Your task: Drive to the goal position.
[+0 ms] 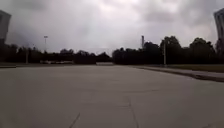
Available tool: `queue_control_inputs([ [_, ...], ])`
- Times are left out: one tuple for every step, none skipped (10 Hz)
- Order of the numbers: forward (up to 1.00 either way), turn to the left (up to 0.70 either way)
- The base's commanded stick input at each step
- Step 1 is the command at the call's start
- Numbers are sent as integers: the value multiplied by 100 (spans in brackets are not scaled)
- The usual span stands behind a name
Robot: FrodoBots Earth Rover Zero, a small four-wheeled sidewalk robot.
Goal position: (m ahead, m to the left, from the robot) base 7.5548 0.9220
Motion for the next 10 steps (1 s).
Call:
queue_control_inputs([
  [70, -24],
  [70, -24],
  [70, -20],
  [70, -9],
  [70, 0],
  [70, 0],
  [70, 0],
  [70, 0],
  [70, 0],
  [70, 0],
])
